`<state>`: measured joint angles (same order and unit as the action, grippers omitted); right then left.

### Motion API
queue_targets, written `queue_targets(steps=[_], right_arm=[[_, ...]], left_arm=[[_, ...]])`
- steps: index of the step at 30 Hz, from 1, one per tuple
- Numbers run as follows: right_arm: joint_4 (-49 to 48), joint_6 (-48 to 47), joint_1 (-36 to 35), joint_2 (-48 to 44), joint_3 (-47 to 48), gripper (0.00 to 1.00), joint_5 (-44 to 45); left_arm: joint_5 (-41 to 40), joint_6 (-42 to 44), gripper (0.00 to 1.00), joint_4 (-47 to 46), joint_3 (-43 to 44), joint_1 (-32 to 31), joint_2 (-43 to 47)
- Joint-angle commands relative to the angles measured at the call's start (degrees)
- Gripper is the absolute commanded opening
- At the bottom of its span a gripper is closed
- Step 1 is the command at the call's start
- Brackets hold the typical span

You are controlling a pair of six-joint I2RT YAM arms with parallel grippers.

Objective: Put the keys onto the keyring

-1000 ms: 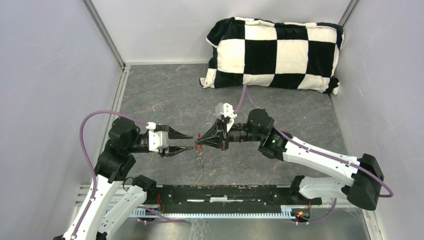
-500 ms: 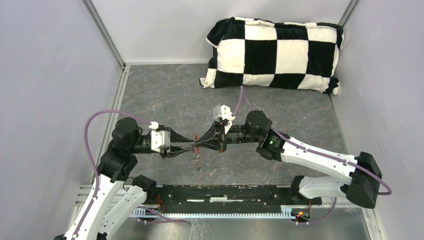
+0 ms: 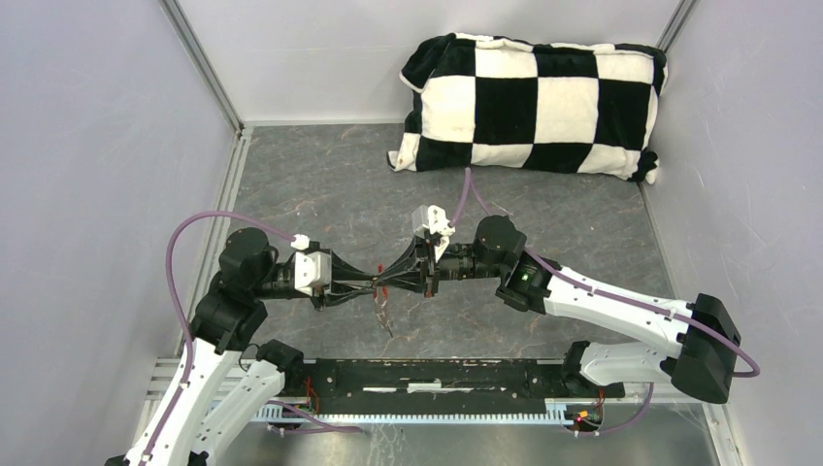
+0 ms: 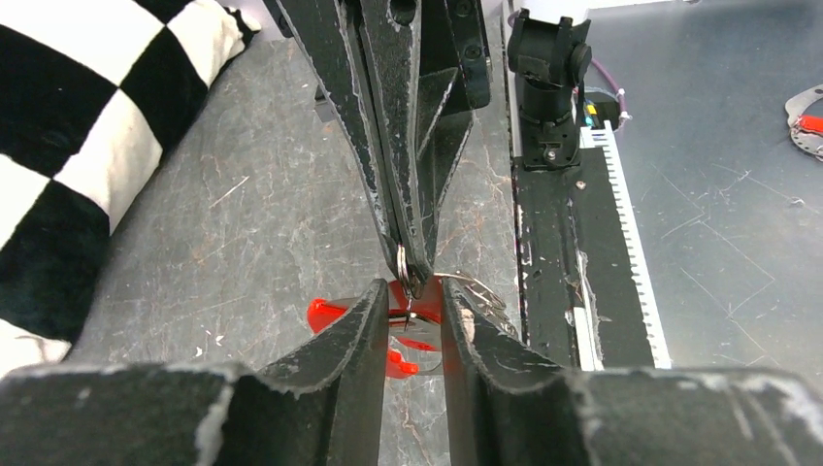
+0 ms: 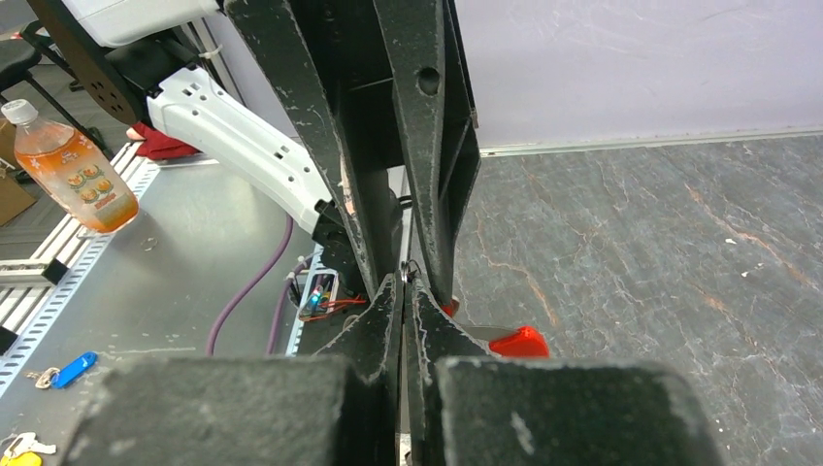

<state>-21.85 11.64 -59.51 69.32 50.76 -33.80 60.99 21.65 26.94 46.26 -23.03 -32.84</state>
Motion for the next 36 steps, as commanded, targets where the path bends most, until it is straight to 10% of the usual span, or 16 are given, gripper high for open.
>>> queue_targets(steps=[1, 16, 29, 36], right_arm=[[-4.77, -0.3, -0.27, -1.51, 2.1, 0.01, 0.18], [-1.63, -1.57, -0.52, -1.32, 3.11, 0.02, -0.92], [43.11, -21.0, 0.83, 4.84, 27.18, 0.49, -5.29], [55.23, -26.6, 0.28, 10.51, 36.14, 0.55, -3.49]], left_arm=[[1.01, -1.46, 0.34, 0.66, -0.46, -0.29, -0.09], [-0.24, -0.41, 0.02, 0.49, -0.46, -0.29, 0.13], [-1.66, 5.95, 0.02, 5.57, 1.18, -0.31, -0.75], [-2.78, 6.86, 0.02, 5.99, 2.49, -0.27, -2.19]])
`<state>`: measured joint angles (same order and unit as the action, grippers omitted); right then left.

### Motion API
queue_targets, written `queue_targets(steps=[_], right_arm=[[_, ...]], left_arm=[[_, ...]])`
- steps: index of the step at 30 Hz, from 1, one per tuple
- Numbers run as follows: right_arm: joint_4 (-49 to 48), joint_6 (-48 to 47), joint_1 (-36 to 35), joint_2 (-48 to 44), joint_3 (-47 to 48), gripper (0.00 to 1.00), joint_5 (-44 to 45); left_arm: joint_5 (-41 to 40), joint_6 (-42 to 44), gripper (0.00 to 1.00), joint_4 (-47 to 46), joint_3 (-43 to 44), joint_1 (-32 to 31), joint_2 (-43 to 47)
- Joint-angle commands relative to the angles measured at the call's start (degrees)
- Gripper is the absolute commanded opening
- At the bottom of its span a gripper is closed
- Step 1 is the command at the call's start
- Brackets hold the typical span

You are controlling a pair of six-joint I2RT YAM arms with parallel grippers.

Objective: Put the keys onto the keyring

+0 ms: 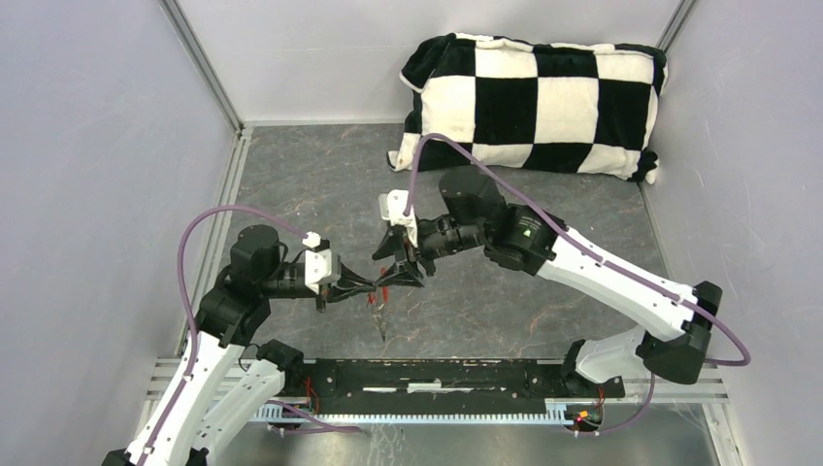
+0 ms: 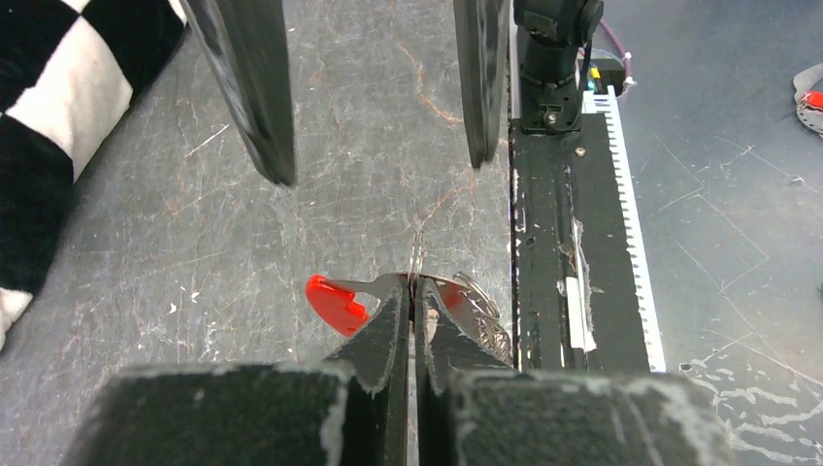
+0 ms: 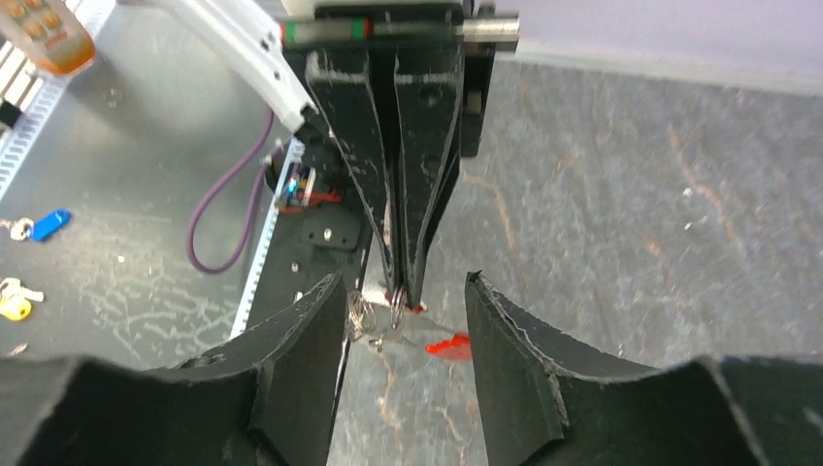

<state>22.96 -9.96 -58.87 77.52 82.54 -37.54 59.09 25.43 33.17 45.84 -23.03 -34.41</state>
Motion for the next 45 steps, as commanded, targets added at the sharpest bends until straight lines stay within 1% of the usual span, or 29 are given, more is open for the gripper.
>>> queue_targets(steps=[1, 6, 15, 22, 30, 34, 37, 39, 40, 41, 43, 45], right_arm=[[11.05, -5.23, -0.61, 2.81, 5.32, 0.55, 0.47], [14.81, -7.02, -1.92, 6.01, 9.51, 0.52, 2.7], [18.41, -8.44, -3.44, 9.6, 13.61, 0.45, 5.68], [20.69, -9.2, -4.05, 11.59, 15.98, 0.38, 7.56], [21.23, -9.7, -4.12, 12.73, 16.67, 0.3, 6.86], [20.54, -10.01, -4.17, 12.43, 16.49, 0.21, 6.13], [18.89, -9.48, -4.09, 12.05, 15.47, 0.11, 5.71], [17.7, -9.06, -4.05, 11.75, 14.63, 0.02, 6.35], [16.92, -8.76, -4.04, 11.37, 13.92, 0.01, 6.77], [15.71, -8.23, -4.07, 10.77, 13.0, 0.01, 7.29], [13.03, -7.36, -3.87, 9.43, 11.05, 0.01, 7.65], [9.63, -6.09, -3.55, 7.81, 8.83, 0.0, 7.04]], left_arm=[[-1.15, 3.27, 0.02, 0.05, 2.93, -0.28, -0.85], [-2.03, 3.65, 0.02, 0.41, 3.1, -0.28, -1.3], [-2.6, 3.77, 0.02, 0.45, 3.29, -0.3, -1.2], [-2.23, 3.91, 0.02, 0.5, 3.44, -0.27, -1.07], [-2.05, 3.91, 0.02, 0.47, 3.64, -0.28, -0.61], [-1.72, 4.01, 0.02, 0.44, 3.56, -0.27, -0.64], [-1.2, 4.13, 0.02, 0.55, 3.46, -0.27, -0.65], [-0.74, 4.01, 0.02, 0.54, 3.61, -0.27, -0.75], [-0.67, 3.95, 0.06, 0.58, 3.7, -0.27, -0.74], [-0.67, 3.78, 0.17, 0.58, 3.72, -0.32, -0.72], [-0.83, 3.66, 0.33, 0.65, 3.81, -0.32, -0.51], [-0.91, 3.74, 0.41, 0.72, 3.81, -0.27, -0.2]])
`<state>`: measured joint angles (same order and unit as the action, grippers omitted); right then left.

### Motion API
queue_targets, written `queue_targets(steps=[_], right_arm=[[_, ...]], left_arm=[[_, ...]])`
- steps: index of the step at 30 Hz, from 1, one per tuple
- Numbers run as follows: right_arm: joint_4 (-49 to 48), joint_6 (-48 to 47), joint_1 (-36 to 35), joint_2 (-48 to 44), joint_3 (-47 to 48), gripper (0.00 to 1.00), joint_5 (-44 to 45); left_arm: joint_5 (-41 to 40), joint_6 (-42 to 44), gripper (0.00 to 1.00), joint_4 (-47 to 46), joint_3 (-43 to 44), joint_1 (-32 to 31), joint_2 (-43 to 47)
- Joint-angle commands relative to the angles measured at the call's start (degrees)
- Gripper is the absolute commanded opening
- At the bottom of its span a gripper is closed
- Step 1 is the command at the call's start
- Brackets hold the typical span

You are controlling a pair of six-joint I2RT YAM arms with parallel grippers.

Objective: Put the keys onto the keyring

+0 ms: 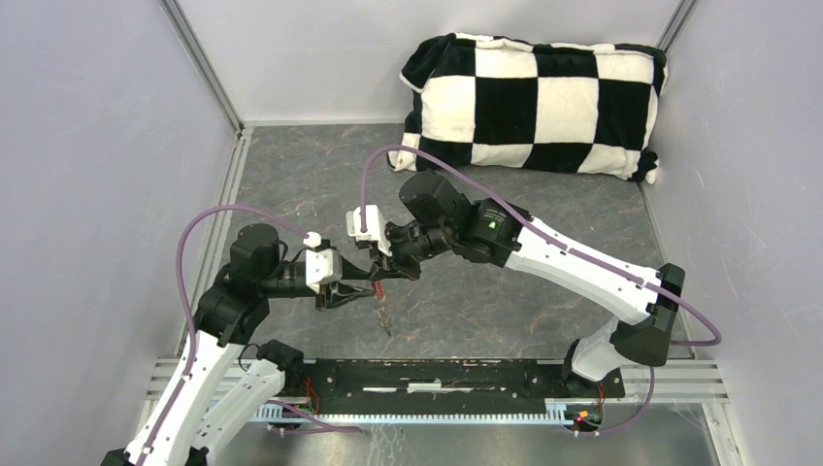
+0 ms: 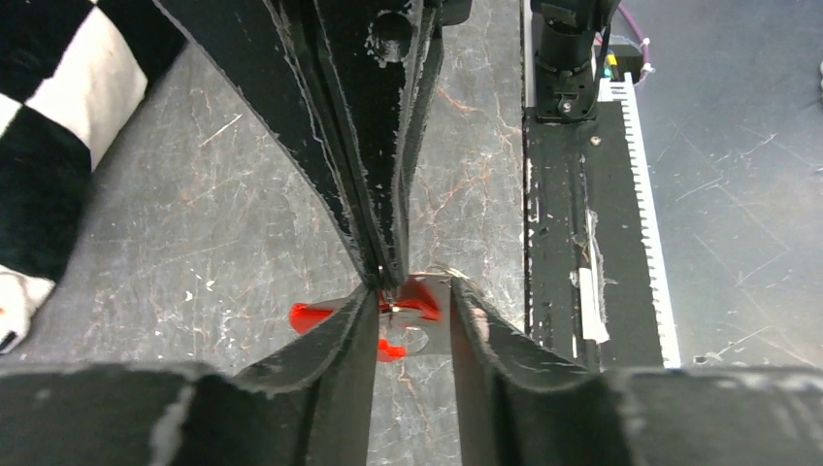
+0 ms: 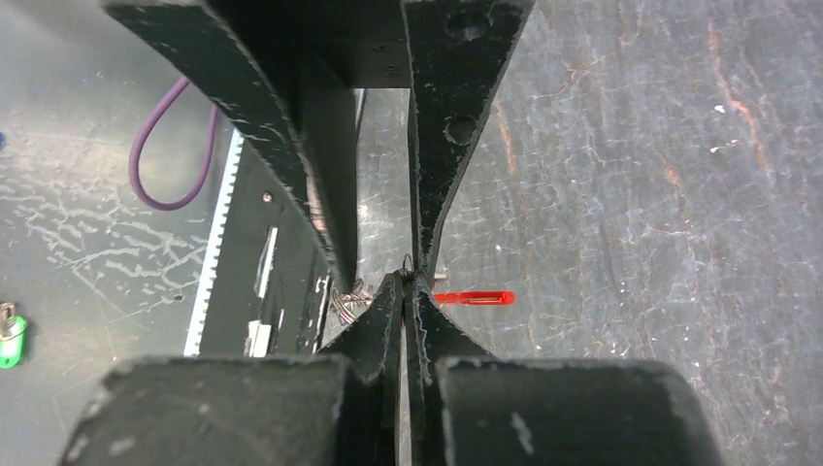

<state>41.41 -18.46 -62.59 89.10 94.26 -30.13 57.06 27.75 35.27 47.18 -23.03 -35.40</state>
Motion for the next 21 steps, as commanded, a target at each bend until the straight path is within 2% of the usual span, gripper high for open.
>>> queue_targets(steps=[1, 7, 13, 17, 21], right_arm=[[-11.05, 3.23, 0.34, -4.7, -4.53, 0.0, -0.81], [-26.91, 11.3, 1.97, -11.38, -15.22, 0.0, -4.34], [-50.73, 24.96, 3.58, -18.28, -29.99, 0.01, -5.81], [-66.09, 32.47, 3.52, -21.24, -38.17, 0.01, -5.28], [-76.02, 36.81, 3.53, -22.94, -44.03, 0.01, -3.98]], left_arm=[[1.07, 1.43, 0.43, -1.38, 2.48, -0.34, 0.89], [0.72, 2.65, 0.46, -1.3, 2.78, -0.27, 1.9], [-0.36, 5.11, 0.48, -1.38, 2.55, -0.27, 3.08], [-0.96, 2.13, 0.51, -5.06, 1.1, -0.27, 3.62], [-0.67, -1.7, 0.53, -8.49, 0.1, -0.27, 3.45]])
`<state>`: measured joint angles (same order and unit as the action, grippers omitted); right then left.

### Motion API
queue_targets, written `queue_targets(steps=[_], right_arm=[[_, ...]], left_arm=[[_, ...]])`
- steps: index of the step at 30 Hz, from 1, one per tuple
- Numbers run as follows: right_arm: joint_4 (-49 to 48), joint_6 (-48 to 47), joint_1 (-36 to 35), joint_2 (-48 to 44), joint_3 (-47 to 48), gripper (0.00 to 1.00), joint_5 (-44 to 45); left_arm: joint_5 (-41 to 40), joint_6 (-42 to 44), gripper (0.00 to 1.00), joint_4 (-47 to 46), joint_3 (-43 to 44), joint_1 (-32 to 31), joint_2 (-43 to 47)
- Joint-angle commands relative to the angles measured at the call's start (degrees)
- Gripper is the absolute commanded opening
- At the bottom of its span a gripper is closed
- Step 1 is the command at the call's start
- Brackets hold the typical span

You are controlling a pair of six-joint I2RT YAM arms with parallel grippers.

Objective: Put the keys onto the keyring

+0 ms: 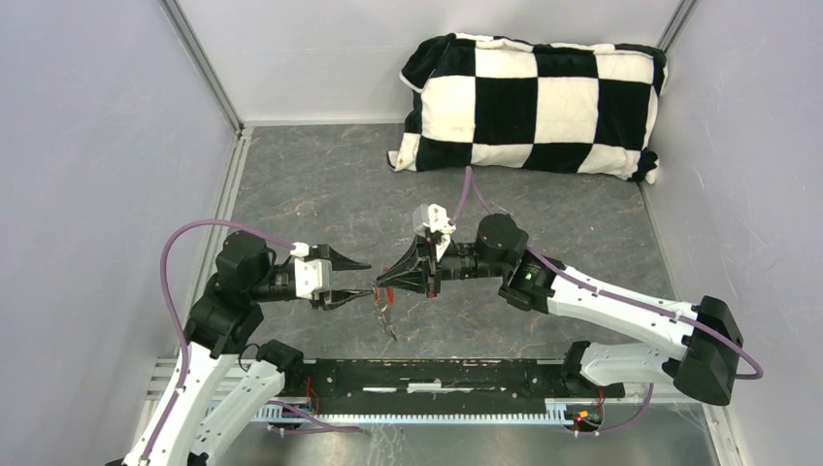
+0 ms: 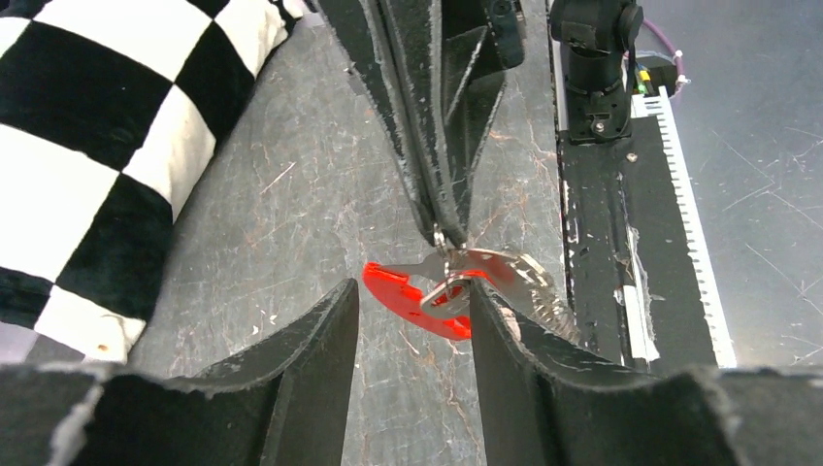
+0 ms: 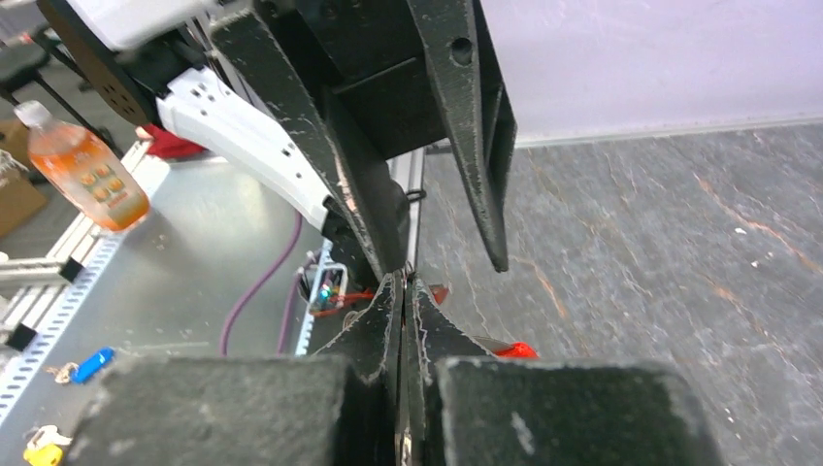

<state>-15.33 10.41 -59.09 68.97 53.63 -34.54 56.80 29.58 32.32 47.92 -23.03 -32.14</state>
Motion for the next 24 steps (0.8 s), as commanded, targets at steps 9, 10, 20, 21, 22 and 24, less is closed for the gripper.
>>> queue_targets(steps=[9, 10, 20, 21, 22, 24], right_arm=[[-29.71, 8.63, -1.73, -3.63, -9.69, 0.01, 7.19], [-31.69, 8.7, -1.96, -3.75, -10.59, 0.01, 8.09], [-54.87, 8.98, -4.67, -1.3, -18.28, 0.01, 17.68], [-56.03, 9.02, -4.88, -0.64, -18.0, 0.01, 17.72], [-56.8, 9.04, -5.07, -0.12, -17.74, 0.01, 17.81], [-58.77, 9.02, -5.52, 0.68, -17.62, 0.01, 17.97]], left_arm=[[4.08, -12.82, 0.55, -12.25, -2.11, -0.29, -0.83], [4.53, -13.38, 0.55, -12.76, -2.25, -0.27, -0.75], [5.83, -17.81, 0.55, -16.89, -2.7, -0.32, 0.06], [5.72, -17.74, 0.56, -16.86, -3.21, -0.29, 0.32], [5.63, -17.62, 0.56, -16.88, -3.57, -0.27, 0.51], [5.08, -17.45, 0.58, -17.04, -4.07, -0.28, 0.67]])
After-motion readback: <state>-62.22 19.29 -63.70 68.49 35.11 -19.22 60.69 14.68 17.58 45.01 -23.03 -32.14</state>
